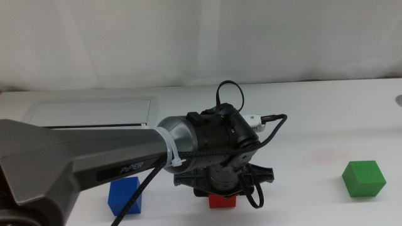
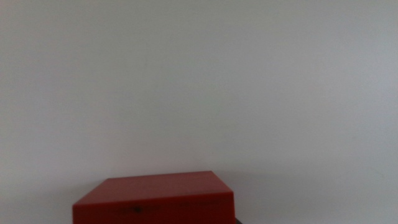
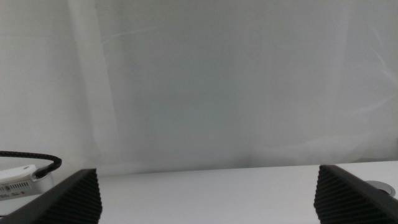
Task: Stack red cubes first, then green, then blue cubes in a specific spot.
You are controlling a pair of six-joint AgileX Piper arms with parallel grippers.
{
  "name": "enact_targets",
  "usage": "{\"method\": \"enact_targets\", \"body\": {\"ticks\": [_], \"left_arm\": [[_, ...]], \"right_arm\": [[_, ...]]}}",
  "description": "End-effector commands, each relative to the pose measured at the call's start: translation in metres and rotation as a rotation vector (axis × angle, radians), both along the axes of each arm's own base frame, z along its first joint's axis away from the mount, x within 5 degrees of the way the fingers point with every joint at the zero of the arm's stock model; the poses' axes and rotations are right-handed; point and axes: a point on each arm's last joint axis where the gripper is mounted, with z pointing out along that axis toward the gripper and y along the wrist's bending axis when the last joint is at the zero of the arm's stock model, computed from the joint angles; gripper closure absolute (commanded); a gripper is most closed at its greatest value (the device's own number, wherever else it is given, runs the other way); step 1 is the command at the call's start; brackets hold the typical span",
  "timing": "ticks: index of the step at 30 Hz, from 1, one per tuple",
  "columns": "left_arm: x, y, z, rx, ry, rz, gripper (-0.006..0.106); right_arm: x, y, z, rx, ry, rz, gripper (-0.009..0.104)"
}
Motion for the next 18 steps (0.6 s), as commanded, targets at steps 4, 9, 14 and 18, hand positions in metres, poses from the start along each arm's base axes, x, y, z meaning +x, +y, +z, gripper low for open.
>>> {"method": "enact_targets", "body": {"ticks": [4,9,14,18], "left_arm": [[-0.0018,-0.0006,-0.0041,0.001,0.016,0.018,0.103],[-0.0005,-0.0015,-0.0039,-0.014,0.007,0.016,0.064],[0.0008,-0.0017,-0.0036,-0.014,-0.008,0.007,0.024],[0.0012,-0.0023,-0.0035,-0.020,-0.012,0.005,0.023]], "right_arm": [[0.0004,0.0003,0.0000,-0.008,0.004,0.003,0.003],[0.0004,0.0003,0.0000,-0.008,0.004,0.003,0.003],[0.0004,0.0003,0.0000,-0.008,0.004,0.003,0.003],[0.0004,0.0003,0.0000,-0.008,0.004,0.003,0.003]]}}
